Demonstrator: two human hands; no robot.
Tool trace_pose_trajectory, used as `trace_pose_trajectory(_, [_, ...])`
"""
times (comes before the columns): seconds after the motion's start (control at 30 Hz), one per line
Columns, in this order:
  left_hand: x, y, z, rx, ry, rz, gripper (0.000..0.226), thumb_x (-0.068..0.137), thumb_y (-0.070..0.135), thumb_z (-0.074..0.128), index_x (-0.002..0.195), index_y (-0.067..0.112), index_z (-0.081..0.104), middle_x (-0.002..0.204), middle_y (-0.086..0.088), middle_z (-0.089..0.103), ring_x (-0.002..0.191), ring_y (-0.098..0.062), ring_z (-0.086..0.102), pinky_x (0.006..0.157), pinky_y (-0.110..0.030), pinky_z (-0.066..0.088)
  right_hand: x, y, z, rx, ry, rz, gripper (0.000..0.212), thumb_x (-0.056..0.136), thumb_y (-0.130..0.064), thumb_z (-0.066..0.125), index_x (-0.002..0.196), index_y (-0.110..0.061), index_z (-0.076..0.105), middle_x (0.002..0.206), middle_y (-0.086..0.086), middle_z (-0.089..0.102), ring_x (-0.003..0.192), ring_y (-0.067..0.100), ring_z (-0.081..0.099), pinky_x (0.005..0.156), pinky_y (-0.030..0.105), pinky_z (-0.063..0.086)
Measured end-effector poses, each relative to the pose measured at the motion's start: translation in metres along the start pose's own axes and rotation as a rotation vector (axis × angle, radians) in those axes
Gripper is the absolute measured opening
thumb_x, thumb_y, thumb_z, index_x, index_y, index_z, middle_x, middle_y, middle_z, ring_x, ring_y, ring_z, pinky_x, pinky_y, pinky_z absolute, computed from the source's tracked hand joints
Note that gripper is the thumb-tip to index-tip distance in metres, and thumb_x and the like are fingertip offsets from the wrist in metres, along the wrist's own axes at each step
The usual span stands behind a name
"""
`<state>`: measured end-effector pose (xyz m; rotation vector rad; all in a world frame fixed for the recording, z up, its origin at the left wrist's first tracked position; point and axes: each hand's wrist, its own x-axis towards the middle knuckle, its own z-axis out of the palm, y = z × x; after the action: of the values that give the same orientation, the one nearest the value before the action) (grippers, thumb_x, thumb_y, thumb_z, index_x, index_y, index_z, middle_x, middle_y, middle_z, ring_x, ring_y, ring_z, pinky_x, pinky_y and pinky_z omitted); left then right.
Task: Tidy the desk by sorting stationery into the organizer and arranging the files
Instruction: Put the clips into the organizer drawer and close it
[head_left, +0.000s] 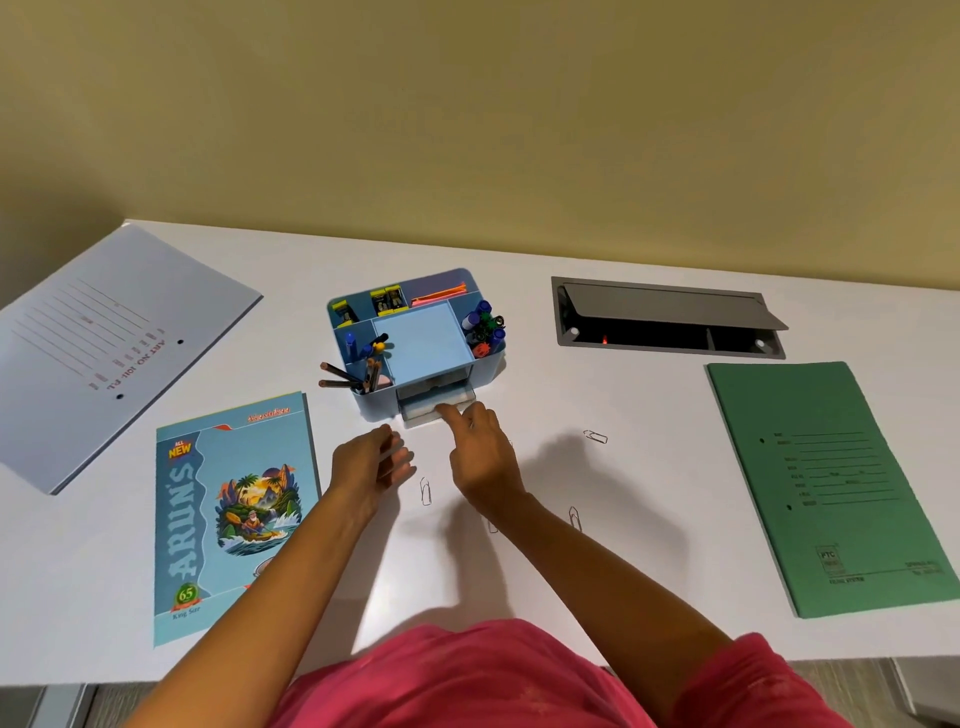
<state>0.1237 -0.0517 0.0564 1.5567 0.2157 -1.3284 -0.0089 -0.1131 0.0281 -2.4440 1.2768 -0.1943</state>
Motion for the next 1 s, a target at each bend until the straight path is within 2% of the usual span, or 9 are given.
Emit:
trace_pose_trajectory(0.07, [0.002, -0.001, 0.001, 0.005, -0.013, 0.017, 0.016, 0.094, 0.016, 0.056, 0.087, 0.003, 0.062, 0.072, -0.015, 0.056, 0.067, -0.026, 0.055, 0.082, -0.044, 0.053, -0.013, 0.005, 0.006, 0.047, 0.134, -0.06, 0.048, 0.083, 0.006, 0.047, 0.127, -0.009, 0.058, 0.094, 0.013, 0.06, 0.081, 0.024, 0.056, 0.068, 0.026, 0.051])
trace_pose_trajectory(0.17, [0.004, -0.002, 0.001, 0.043, -0.065, 0.011, 0.018, 0.092, 0.015, 0.06, 0.097, -0.001, 0.065, 0.07, -0.015, 0.058, 0.065, -0.023, 0.057, 0.084, -0.041, 0.056, -0.027, 0.009, 0.011, -0.001, 0.223, -0.107, 0.043, 0.09, 0.005, 0.034, 0.119, -0.004, 0.064, 0.08, 0.013, 0.06, 0.069, 0.024, 0.053, 0.06, 0.026, 0.05])
trace_pose_trajectory(0.23, [0.005, -0.004, 0.002, 0.088, -0.074, 0.03, 0.018, 0.09, 0.011, 0.061, 0.101, -0.002, 0.066, 0.072, -0.015, 0.06, 0.064, -0.022, 0.058, 0.08, -0.038, 0.057, -0.034, 0.007, 0.006, 0.011, 0.193, -0.077, 0.04, 0.089, 0.006, 0.044, 0.122, -0.006, 0.062, 0.08, 0.013, 0.059, 0.07, 0.024, 0.054, 0.059, 0.027, 0.051])
trace_pose_trajectory(0.33, [0.006, -0.007, 0.004, 0.118, -0.039, 0.079, 0.01, 0.091, 0.006, 0.058, 0.098, 0.001, 0.063, 0.071, -0.015, 0.06, 0.063, -0.022, 0.058, 0.069, -0.034, 0.058, -0.055, 0.007, 0.003, 0.025, 0.067, 0.125, 0.064, 0.073, 0.009, 0.068, 0.131, -0.01, 0.05, 0.097, 0.011, 0.056, 0.088, 0.027, 0.056, 0.069, 0.029, 0.054])
trace_pose_trajectory(0.5, [0.009, -0.02, -0.002, 0.256, 0.067, 0.105, 0.02, 0.095, 0.003, 0.044, 0.094, 0.0, 0.064, 0.075, -0.014, 0.06, 0.06, -0.025, 0.056, 0.06, -0.033, 0.056, -0.078, 0.02, 0.001, 0.047, -0.086, 0.416, 0.033, 0.089, -0.017, 0.06, 0.116, -0.005, 0.047, 0.113, 0.011, 0.049, 0.102, 0.026, 0.05, 0.083, 0.029, 0.04])
trace_pose_trajectory(0.57, [0.006, -0.029, -0.005, 0.422, 0.132, 0.162, 0.02, 0.093, 0.007, 0.05, 0.08, 0.006, 0.066, 0.067, -0.009, 0.062, 0.059, -0.023, 0.057, 0.058, -0.029, 0.055, -0.079, 0.023, 0.001, 0.071, -0.082, 0.448, 0.022, 0.087, -0.013, 0.061, 0.106, -0.003, 0.053, 0.106, 0.013, 0.055, 0.095, 0.029, 0.055, 0.077, 0.032, 0.04])
trace_pose_trajectory(0.67, [0.004, -0.04, -0.008, 0.69, 0.18, 0.283, 0.026, 0.086, 0.019, 0.063, 0.06, 0.014, 0.059, 0.054, -0.001, 0.062, 0.064, -0.027, 0.062, 0.075, -0.033, 0.054, -0.08, 0.021, 0.0, 0.11, -0.068, 0.481, 0.012, 0.084, -0.006, 0.061, 0.095, -0.004, 0.057, 0.095, 0.013, 0.059, 0.087, 0.03, 0.059, 0.068, 0.031, 0.039])
trace_pose_trajectory(0.9, [0.002, -0.052, -0.005, 0.878, 0.215, 0.409, 0.02, 0.075, 0.023, 0.076, 0.079, 0.011, 0.061, 0.08, -0.002, 0.063, 0.083, -0.024, 0.058, 0.068, -0.03, 0.04, -0.087, 0.019, -0.005, 0.026, -0.202, 0.464, 0.022, 0.083, 0.002, 0.054, 0.103, -0.009, 0.054, 0.101, 0.01, 0.059, 0.089, 0.026, 0.061, 0.072, 0.029, 0.045])
trace_pose_trajectory(1.0, [0.006, -0.057, -0.004, 0.981, 0.216, 0.468, 0.023, 0.073, 0.023, 0.077, 0.082, 0.013, 0.058, 0.087, -0.008, 0.062, 0.083, -0.025, 0.058, 0.066, -0.031, 0.042, -0.083, 0.018, -0.008, -0.056, -0.233, 0.457, 0.026, 0.086, 0.006, 0.047, 0.107, -0.008, 0.055, 0.104, 0.01, 0.06, 0.094, 0.027, 0.061, 0.066, 0.025, 0.035])
